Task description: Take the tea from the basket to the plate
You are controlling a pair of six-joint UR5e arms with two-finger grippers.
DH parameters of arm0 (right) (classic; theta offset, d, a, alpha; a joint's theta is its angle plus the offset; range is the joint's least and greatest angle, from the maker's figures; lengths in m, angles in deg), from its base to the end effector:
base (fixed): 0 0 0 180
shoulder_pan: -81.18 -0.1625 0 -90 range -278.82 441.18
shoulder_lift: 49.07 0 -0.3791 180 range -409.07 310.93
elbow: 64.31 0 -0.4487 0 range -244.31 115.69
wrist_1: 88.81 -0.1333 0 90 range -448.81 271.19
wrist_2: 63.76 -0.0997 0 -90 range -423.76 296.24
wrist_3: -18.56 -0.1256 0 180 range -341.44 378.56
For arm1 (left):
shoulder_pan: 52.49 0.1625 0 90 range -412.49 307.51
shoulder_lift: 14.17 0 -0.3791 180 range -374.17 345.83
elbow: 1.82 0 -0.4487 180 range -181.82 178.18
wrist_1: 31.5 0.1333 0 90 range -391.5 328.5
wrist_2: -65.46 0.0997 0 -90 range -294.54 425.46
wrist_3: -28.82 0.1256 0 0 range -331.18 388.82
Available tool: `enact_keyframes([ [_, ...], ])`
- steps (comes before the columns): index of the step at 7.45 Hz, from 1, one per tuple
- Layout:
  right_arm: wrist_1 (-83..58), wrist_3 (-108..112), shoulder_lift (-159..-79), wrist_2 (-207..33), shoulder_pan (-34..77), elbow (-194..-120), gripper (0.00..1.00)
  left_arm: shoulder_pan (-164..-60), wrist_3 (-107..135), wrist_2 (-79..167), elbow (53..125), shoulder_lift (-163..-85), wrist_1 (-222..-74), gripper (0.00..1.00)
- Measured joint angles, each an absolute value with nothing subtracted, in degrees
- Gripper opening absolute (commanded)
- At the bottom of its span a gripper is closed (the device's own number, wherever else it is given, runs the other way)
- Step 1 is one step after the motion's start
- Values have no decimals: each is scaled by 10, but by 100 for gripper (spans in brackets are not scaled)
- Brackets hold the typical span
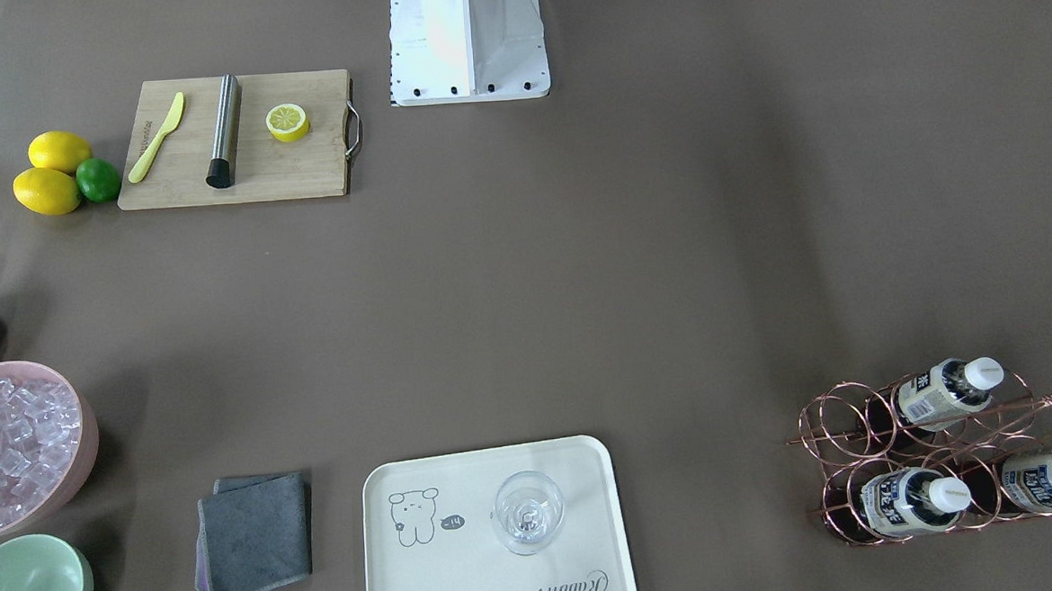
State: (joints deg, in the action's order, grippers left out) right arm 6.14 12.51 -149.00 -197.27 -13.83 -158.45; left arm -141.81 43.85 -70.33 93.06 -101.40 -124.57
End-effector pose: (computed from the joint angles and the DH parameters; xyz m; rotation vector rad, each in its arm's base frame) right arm 0.0870 -0.4562 0.6893 -0.1857 -0.7575 0.2543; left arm -0.0369 -0.5378 0.6029 0.1853 0.7847 0.2954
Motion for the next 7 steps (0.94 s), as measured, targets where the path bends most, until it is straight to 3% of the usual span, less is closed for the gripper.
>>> enact_keyframes([
  [7, 61, 125, -1490, -1973, -138, -1580, 100, -1411, 486, -698, 960, -1070, -1247, 98],
])
